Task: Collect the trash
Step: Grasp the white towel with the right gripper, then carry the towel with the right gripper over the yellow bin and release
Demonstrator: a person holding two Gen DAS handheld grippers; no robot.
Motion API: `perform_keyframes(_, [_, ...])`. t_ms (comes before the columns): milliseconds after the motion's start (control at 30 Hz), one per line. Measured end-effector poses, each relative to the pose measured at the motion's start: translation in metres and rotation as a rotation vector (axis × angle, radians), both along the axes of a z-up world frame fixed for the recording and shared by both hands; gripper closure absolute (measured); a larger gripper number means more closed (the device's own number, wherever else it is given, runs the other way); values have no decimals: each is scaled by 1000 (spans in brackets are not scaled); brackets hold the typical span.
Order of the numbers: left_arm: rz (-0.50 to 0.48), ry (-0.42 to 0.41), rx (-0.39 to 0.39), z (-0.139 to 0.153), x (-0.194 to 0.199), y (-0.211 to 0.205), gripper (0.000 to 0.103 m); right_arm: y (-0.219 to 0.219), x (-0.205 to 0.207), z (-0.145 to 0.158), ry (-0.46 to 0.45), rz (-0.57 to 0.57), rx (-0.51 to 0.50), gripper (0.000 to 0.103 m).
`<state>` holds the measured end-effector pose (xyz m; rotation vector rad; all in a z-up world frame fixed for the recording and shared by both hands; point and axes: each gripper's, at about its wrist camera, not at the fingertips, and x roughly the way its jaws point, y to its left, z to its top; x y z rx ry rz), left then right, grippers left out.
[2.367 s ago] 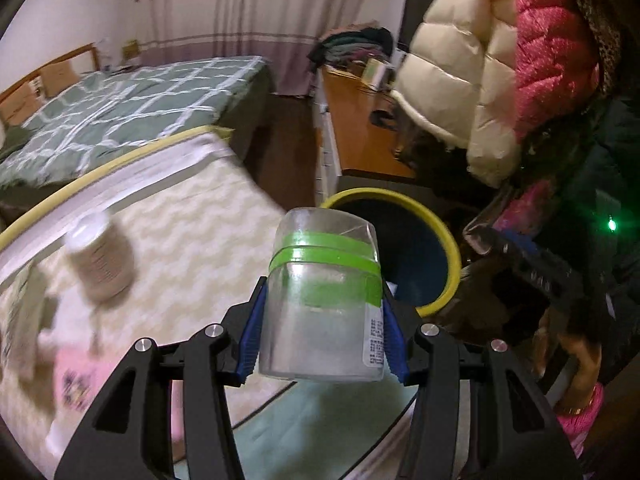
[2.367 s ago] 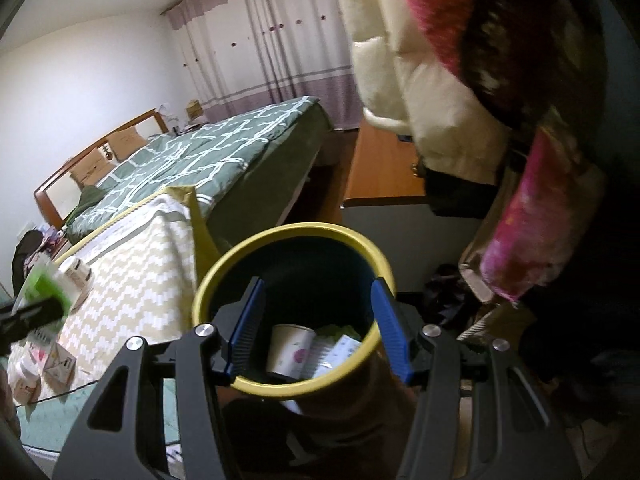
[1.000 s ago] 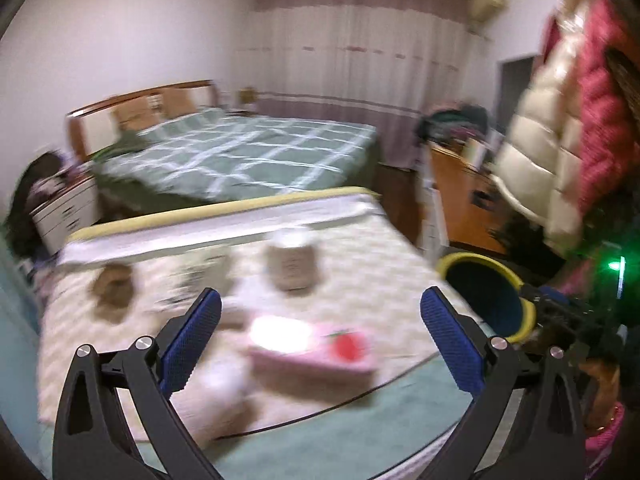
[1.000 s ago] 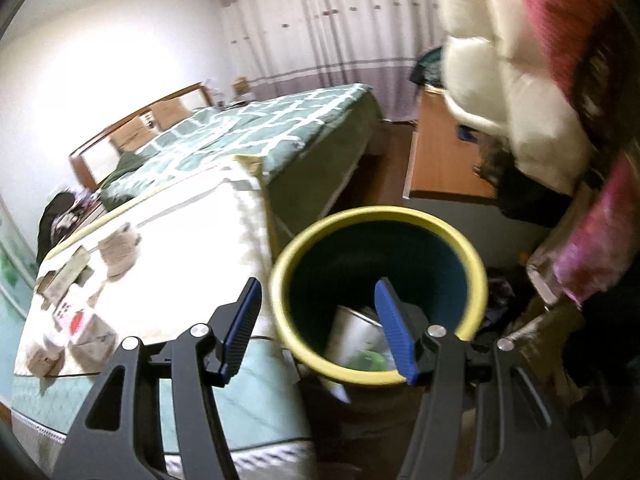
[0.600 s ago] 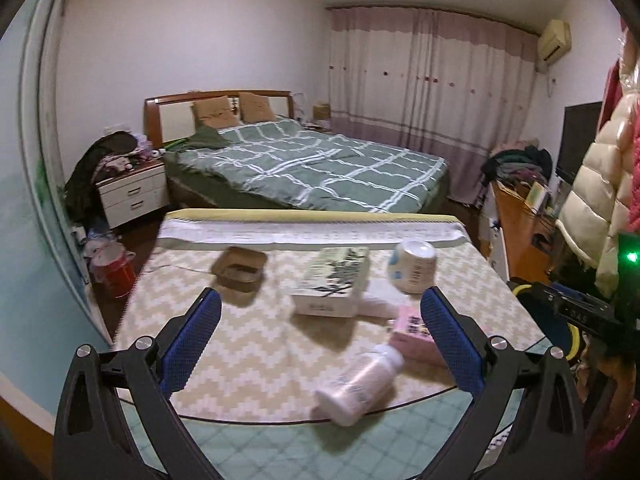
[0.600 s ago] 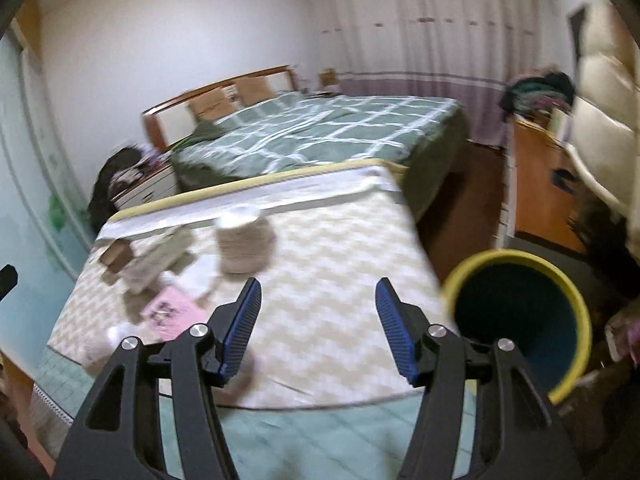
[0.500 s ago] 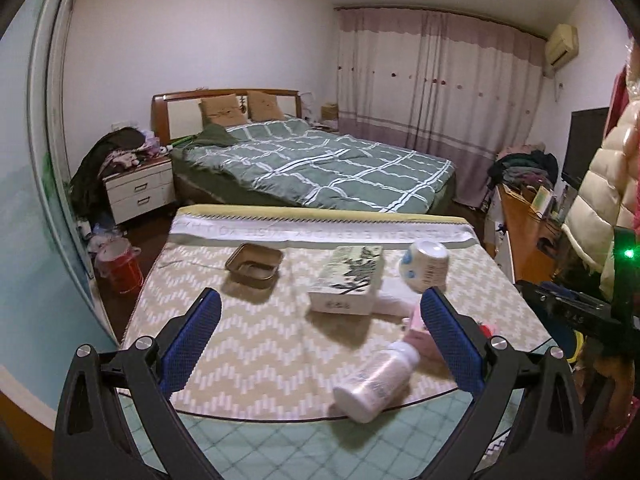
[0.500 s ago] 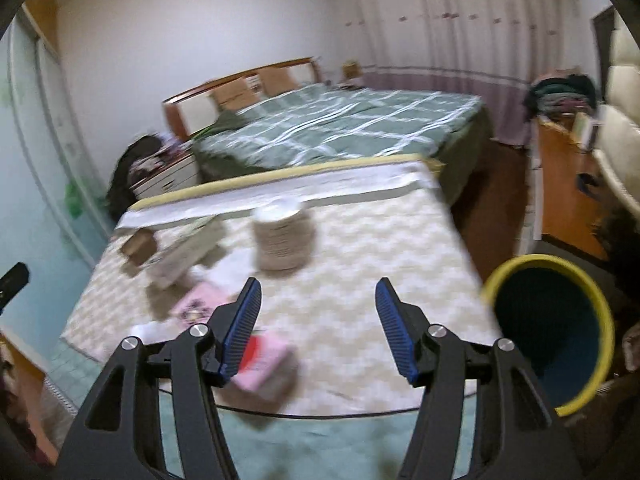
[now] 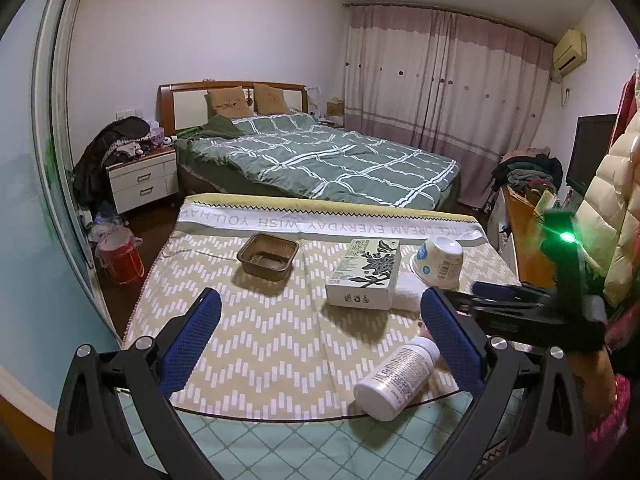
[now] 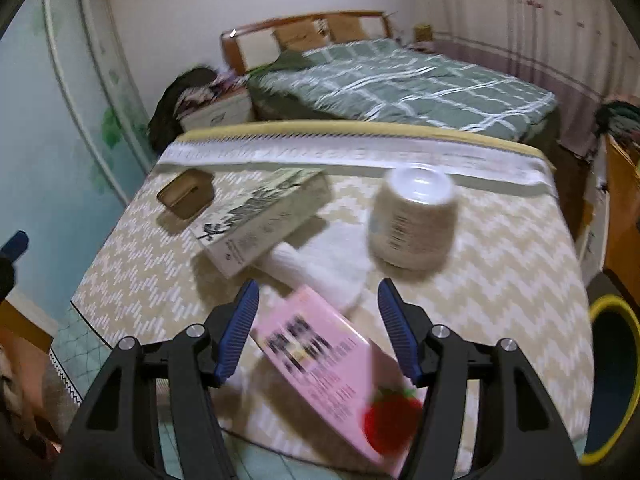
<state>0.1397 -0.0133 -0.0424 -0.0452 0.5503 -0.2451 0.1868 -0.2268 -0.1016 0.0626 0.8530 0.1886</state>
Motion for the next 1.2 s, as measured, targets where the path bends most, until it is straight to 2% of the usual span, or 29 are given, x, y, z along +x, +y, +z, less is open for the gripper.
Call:
perform_keyframes(167, [15, 4, -12, 0, 3, 7, 5, 25, 35, -14, 84, 52, -89, 45])
perform_keyframes(367, [18, 12, -23, -3, 7, 12, 5, 34, 58, -29, 152, 73, -122, 48])
perform_keyframes(467, [16, 19, -27, -5, 10, 12, 5, 36, 64, -38, 176, 79, -123, 62])
perform_keyframes(500, [15, 21, -26, -6, 10, 11, 5, 37, 65, -40, 173, 76, -128, 68])
perform_keyframes(533, [15, 21, -26, -7, 10, 12, 5, 36, 65, -39, 162, 77, -130, 83])
perform_keyframes(633, [19, 25, -26, -8, 12, 12, 5, 35, 59, -31, 141, 81, -104, 95])
perform_keyframes(1000, [1, 23, -24, -7, 11, 4, 5, 2, 20, 30, -14, 48, 32, 96])
perform_keyframes(1200, [-23, 25, -18, -7, 7, -6, 5, -20, -18, 59, -89, 33, 120, 96])
